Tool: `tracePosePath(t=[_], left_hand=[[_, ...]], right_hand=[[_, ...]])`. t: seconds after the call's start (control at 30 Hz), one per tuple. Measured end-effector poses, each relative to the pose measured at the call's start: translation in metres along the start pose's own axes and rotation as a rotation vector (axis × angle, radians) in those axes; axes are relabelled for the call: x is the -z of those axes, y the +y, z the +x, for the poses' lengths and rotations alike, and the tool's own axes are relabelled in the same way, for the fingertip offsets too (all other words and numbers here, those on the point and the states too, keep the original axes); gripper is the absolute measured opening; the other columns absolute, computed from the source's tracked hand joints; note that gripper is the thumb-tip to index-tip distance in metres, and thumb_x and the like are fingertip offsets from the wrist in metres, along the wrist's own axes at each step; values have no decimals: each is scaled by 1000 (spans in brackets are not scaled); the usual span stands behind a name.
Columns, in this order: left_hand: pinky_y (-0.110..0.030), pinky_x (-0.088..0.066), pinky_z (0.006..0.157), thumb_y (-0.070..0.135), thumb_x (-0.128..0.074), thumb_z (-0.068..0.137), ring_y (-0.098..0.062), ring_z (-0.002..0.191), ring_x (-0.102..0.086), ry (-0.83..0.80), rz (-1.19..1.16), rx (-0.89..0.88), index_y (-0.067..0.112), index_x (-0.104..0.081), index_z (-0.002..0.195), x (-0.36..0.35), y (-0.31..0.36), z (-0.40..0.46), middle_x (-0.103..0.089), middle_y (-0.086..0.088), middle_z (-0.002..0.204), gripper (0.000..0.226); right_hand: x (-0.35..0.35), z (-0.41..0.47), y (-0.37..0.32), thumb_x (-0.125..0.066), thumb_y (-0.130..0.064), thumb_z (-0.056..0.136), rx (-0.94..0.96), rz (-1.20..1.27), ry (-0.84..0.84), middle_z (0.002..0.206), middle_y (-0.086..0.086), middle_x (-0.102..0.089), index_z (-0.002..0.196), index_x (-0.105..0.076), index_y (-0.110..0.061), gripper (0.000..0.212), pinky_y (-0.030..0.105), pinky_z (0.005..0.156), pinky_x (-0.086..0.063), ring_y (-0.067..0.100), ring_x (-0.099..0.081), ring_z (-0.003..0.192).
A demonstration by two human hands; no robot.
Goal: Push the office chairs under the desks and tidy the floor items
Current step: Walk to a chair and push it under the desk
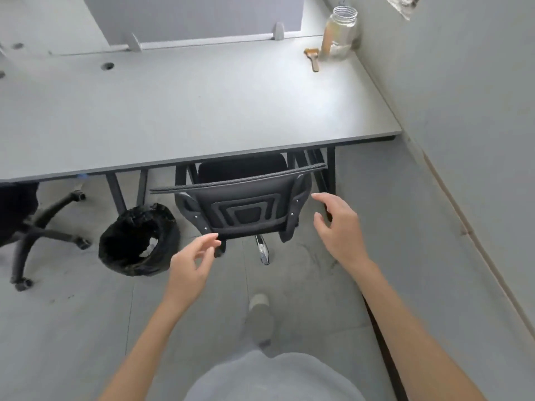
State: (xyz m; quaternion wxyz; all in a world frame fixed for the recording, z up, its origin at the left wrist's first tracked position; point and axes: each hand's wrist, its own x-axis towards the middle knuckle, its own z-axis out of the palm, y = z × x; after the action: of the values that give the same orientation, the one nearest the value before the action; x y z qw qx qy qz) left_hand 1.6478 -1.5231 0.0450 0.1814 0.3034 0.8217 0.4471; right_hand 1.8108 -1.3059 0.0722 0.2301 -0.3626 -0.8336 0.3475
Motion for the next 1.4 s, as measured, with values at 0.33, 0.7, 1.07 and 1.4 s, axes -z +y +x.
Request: tracePosePath(t=[0.33, 0.7, 1.07, 1.4], left_hand=[[-41, -23, 113, 41, -59, 83, -18, 132, -38, -324, 839, -187, 18, -43, 134, 13, -23, 179, -45, -1, 140, 59], [-33, -43, 65, 29, -43, 91, -25, 84, -63, -359, 1062, -134, 17, -61, 100, -28, -24, 207, -70, -3, 91, 24], [-32, -47, 81, 28, -58, 83, -25, 97, -64, -383, 979, -113, 25, -66, 108, 27, -61, 250, -72, -2, 100, 26], [-18, -38, 32, 22, -68, 49, -15, 37, -56, -457, 1017, -427, 20, -61, 53, -4, -57, 189, -58, 5, 43, 8]], right_hand=[[-74, 143, 27, -53, -24, 89, 238, -639, -479, 132, 3, -55, 132, -46, -15, 44, 36, 108, -30, 23, -47, 125], [-66, 207, 60, -53, -30, 86, 247, -786, -487, 104, -8, -70, 105, -65, -29, 23, 29, 71, -48, 19, -63, 98], [-109, 171, 15, -59, -21, 82, 194, -876, -537, 72, 4, -69, 79, -67, -15, 11, 24, 46, -25, 23, -63, 67], [-65, 114, 73, -72, -19, 46, 381, -744, -401, 48, -4, -58, 52, -57, -19, 16, 21, 37, -37, 15, -57, 43]])
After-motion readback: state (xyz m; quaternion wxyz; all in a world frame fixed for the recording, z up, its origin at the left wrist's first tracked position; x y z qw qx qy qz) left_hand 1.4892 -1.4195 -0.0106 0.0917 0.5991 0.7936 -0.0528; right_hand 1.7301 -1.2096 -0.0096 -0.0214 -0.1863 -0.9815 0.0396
